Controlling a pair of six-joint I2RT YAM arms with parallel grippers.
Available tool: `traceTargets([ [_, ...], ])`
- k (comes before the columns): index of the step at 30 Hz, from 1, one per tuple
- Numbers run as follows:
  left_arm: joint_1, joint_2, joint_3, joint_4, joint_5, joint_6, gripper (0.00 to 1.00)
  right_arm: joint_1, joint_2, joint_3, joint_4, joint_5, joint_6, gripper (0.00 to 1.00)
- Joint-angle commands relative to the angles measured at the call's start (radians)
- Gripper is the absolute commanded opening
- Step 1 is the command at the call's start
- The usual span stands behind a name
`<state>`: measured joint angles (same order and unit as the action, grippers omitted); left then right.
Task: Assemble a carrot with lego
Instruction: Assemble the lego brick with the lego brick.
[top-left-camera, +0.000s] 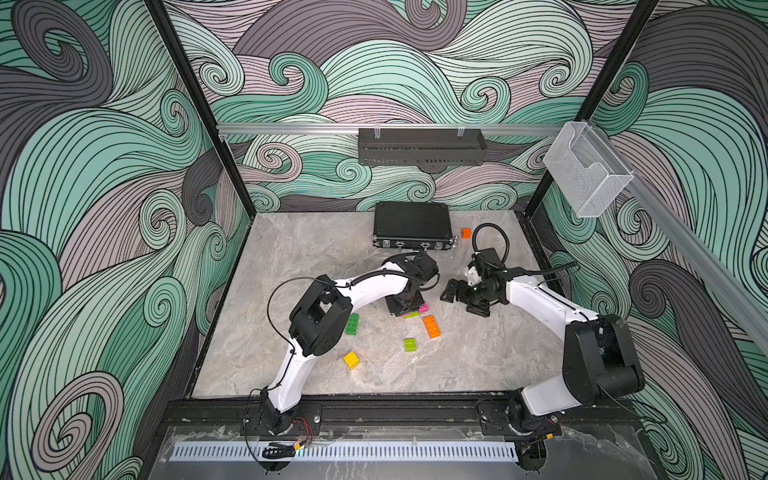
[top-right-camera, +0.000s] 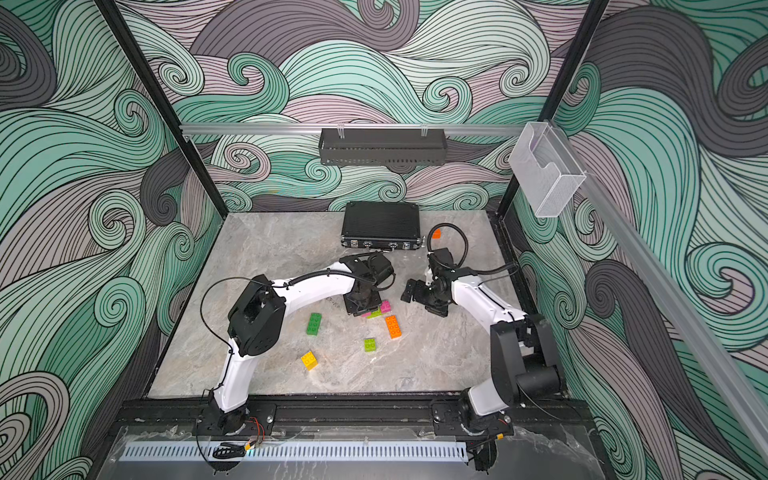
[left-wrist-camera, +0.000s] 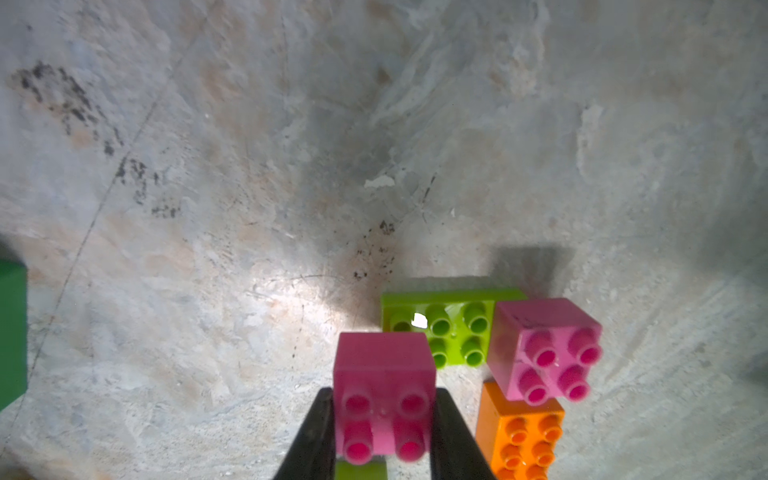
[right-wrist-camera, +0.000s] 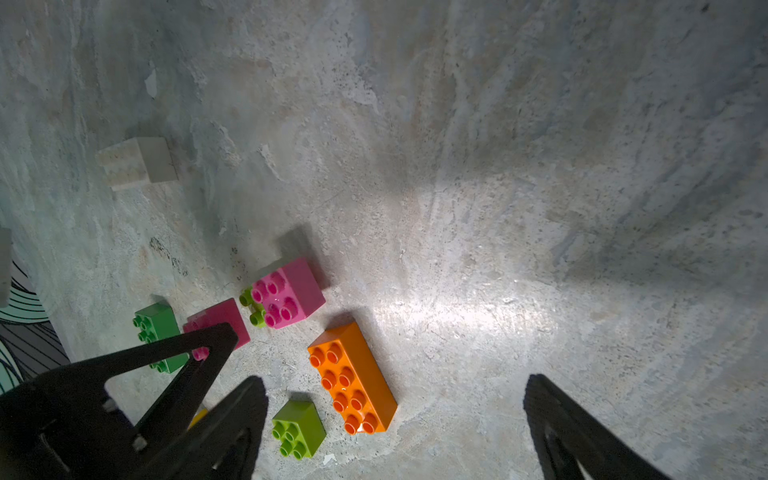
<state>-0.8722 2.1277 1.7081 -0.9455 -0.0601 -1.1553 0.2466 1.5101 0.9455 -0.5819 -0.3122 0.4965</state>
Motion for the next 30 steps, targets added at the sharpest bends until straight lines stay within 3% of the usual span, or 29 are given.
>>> traceTargets([
  [1,-0.011,-0.017,-0.013,0.007,-0.015,-0.020,0.00,-0.005,0.010,-0.003,0.005,-0.002,-0.014,0.96],
  [30,-0.010,0.044,-0.039,0.022,-0.047,-0.011,0.00,-0.005,0.013,-0.003,0.016,-0.005,-0.006,0.97],
])
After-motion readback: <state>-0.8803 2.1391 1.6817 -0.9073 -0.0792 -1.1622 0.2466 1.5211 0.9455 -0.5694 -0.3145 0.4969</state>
